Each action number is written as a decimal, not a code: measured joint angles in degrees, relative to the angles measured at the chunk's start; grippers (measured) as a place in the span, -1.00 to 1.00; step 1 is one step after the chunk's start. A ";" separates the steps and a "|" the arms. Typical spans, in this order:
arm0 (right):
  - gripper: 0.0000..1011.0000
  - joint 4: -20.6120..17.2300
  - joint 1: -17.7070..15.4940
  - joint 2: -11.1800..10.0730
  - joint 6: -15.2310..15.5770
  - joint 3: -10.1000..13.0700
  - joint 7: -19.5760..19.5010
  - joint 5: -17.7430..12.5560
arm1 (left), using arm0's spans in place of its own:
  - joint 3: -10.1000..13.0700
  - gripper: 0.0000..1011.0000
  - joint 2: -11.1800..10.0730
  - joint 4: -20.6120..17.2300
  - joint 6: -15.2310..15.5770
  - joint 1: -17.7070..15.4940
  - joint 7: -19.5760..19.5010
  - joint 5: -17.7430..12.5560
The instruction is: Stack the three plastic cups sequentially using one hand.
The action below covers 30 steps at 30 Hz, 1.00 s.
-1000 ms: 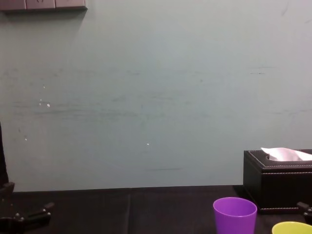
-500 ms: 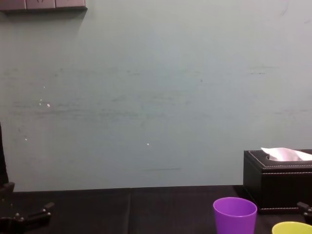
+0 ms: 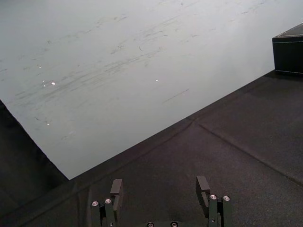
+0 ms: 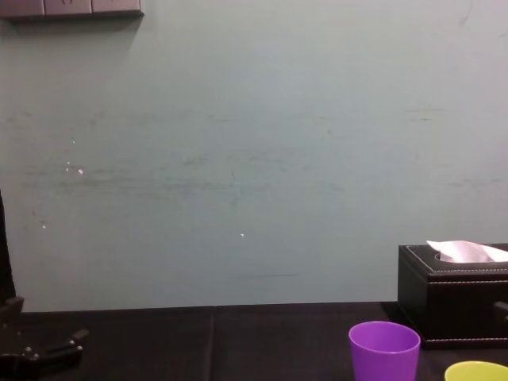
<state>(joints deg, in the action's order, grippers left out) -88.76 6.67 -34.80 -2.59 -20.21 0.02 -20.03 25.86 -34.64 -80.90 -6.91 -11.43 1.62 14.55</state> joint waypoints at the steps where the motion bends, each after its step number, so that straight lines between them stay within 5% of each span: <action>1: 0.98 -1.54 -1.32 -0.68 0.50 1.08 0.18 -0.86 | 0.00 1.00 0.00 0.00 0.00 0.00 0.00 0.00; 7: 0.98 -6.12 -5.90 -3.58 2.22 4.89 2.62 -4.63 | 0.00 1.00 0.00 0.00 0.00 0.00 0.00 0.00; 18: 0.98 -12.17 -16.98 -12.05 2.47 12.26 14.10 -11.89 | 0.00 1.00 0.00 0.00 0.00 0.00 0.00 0.00; 24: 0.98 -12.25 -20.25 -13.92 -0.81 12.75 20.23 -12.07 | 0.00 1.00 0.00 0.00 0.00 0.00 0.00 0.00; 30: 0.98 -11.59 -20.54 -13.41 -2.69 11.80 23.40 -11.34 | 0.00 1.00 0.00 0.00 0.00 0.00 0.00 0.00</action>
<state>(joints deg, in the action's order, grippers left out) -100.35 -13.87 -48.22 -5.27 -8.40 23.42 -31.37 25.86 -34.64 -80.90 -6.91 -11.43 1.62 14.55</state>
